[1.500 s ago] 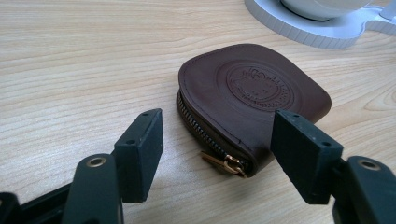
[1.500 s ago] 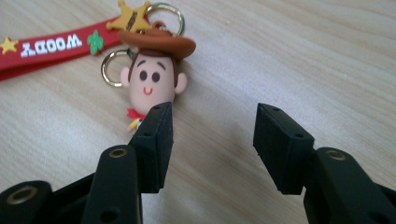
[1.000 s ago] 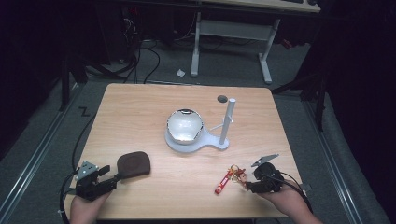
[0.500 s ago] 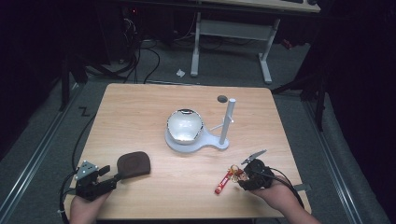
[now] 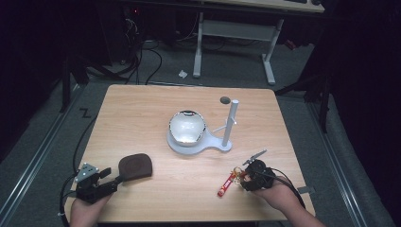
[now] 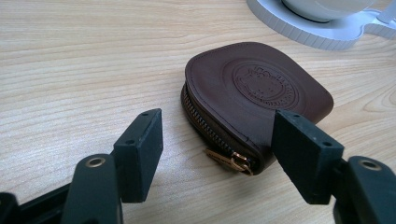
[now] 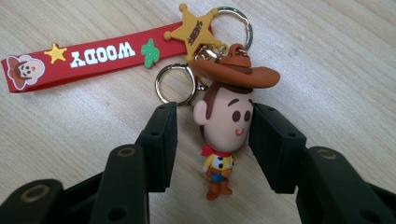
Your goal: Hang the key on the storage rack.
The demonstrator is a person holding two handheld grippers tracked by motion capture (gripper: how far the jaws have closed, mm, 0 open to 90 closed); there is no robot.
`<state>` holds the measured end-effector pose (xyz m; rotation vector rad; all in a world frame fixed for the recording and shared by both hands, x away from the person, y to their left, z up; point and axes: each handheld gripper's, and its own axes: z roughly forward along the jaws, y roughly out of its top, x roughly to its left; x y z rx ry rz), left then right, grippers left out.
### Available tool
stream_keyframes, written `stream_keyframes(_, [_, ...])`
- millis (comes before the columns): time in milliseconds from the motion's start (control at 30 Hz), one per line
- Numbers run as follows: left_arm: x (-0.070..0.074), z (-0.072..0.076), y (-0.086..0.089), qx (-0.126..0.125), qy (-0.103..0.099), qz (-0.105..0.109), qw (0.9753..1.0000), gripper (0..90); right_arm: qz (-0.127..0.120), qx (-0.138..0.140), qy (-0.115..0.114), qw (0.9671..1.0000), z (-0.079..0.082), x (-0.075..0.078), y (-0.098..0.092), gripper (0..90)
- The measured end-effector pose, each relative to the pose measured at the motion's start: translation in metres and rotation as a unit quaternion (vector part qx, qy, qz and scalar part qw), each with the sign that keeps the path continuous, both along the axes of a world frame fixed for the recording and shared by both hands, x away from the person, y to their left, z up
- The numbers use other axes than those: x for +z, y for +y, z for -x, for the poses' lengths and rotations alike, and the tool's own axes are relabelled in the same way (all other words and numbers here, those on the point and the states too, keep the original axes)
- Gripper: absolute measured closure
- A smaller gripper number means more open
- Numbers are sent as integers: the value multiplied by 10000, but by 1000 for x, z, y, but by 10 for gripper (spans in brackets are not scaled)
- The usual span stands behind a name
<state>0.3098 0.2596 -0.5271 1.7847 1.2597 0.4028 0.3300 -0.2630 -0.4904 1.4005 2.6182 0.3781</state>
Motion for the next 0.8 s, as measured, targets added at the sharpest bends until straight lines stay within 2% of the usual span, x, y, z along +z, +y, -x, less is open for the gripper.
stream_keyframes(533, [0,0,2,11,24,37,10000,345,54,30,18,10000,-5,-3,-4,650])
stream_keyframes(800, [0,0,2,7,17,31,10000,345,-35,48,85,9999,-7,-2,-6,663])
